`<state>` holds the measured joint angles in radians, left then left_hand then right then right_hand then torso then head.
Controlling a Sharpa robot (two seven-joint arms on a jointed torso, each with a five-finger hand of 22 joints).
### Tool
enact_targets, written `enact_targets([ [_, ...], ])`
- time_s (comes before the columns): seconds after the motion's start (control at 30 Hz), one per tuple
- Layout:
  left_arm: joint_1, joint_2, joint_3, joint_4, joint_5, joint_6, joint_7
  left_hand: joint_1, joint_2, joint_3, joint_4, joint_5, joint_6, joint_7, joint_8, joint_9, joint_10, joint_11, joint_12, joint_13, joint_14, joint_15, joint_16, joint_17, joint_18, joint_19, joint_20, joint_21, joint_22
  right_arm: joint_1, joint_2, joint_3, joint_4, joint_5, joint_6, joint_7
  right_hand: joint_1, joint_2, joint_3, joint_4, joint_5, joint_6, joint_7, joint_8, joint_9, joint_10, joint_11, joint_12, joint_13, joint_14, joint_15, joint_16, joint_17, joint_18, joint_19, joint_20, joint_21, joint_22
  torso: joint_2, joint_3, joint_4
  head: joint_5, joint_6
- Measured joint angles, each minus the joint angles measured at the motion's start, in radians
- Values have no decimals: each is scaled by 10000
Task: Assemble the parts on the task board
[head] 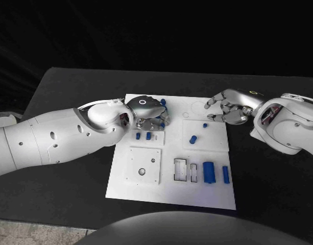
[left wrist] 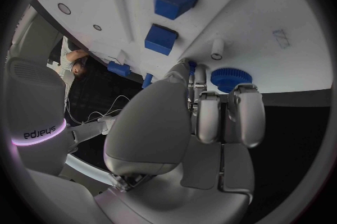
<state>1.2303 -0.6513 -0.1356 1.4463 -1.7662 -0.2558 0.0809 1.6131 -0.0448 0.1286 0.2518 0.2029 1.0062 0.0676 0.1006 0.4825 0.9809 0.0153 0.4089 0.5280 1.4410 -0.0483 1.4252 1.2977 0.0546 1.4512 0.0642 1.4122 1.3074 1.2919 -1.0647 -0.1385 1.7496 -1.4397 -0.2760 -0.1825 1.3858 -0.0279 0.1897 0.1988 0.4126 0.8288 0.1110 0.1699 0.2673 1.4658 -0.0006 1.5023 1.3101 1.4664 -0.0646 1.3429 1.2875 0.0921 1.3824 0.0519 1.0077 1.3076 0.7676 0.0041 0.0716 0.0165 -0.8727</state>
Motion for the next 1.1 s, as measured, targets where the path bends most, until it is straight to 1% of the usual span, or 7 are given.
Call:
enact_targets([
  [0.2,0,-51,18,-2,-1,-12,-37,-32,-107,240,-68,-116,194,18,-3,-150,597,-18,-296,-369,-149,-34,-311,-535,-1,0,0,-43,-1,-5,4,3,-7,26,7,-1,0,0,16,-16,7,0,0,0,1,0,0,0,2,0,0,0,0,0,0,0,0,0,-7,0,2,-23,0],
  [0.37,-12,-185,60,49,0,-67,-82,-31,-109,406,-97,-200,322,72,-4,-218,880,5,-493,-542,-201,-17,-394,-758,0,0,0,-43,-1,-17,5,3,-14,46,8,-1,0,0,41,-41,39,0,0,0,1,0,0,0,5,0,0,0,0,0,0,0,0,-1,-8,-1,2,-36,0],
  [0.5,-19,-370,202,302,22,-158,-112,-42,-200,489,-68,-240,356,107,-4,-281,945,10,-703,-681,-201,-17,-486,-874,1,-1,1,-67,-1,-26,7,2,-17,55,8,-1,0,0,40,-41,38,0,0,0,1,0,0,1,6,0,0,0,0,0,0,0,0,-2,-12,0,-1,-44,0],
  [0.63,86,-629,295,683,89,-266,-134,-95,-253,524,-65,-261,356,107,-4,-316,925,29,-874,-800,-236,18,-512,-966,1,-1,1,-104,-1,-32,5,-1,-19,62,8,1,0,0,40,-40,38,0,0,0,2,0,0,-38,5,0,0,0,-11,0,0,0,0,-2,-12,6,-6,-40,0],
  [0.77,342,-941,352,1039,234,-299,-179,-160,-318,569,-38,-321,357,108,-60,-370,960,66,-991,-897,-293,31,-578,-1069,0,-33,33,-185,4,-35,-1,-1,-19,69,8,2,0,0,40,-40,39,0,0,0,2,0,0,-38,-2,0,0,0,-20,0,0,0,-9,-2,-13,12,-8,-32,0],
  [0.87,457,-1104,371,1170,334,-286,-228,-170,-328,569,-38,-384,356,108,-120,-396,960,66,-1070,-940,-309,17,-613,-1128,0,-57,57,-271,7,-37,4,-1,-20,76,12,2,0,0,40,-40,38,0,0,0,2,0,0,-38,-2,0,0,0,-23,0,0,0,-36,-3,-17,18,-3,-19,0],
  [1.1,482,-1405,300,1304,508,-76,-435,-232,-389,597,-11,-513,356,108,-120,-425,960,66,-1128,-995,-345,54,-663,-1235,1,-129,55,-336,6,-42,11,1,-26,95,21,2,1,-1,40,-40,38,0,0,0,3,0,0,-38,-2,0,0,0,-23,0,0,0,-36,-3,-18,18,21,-54,0],
])
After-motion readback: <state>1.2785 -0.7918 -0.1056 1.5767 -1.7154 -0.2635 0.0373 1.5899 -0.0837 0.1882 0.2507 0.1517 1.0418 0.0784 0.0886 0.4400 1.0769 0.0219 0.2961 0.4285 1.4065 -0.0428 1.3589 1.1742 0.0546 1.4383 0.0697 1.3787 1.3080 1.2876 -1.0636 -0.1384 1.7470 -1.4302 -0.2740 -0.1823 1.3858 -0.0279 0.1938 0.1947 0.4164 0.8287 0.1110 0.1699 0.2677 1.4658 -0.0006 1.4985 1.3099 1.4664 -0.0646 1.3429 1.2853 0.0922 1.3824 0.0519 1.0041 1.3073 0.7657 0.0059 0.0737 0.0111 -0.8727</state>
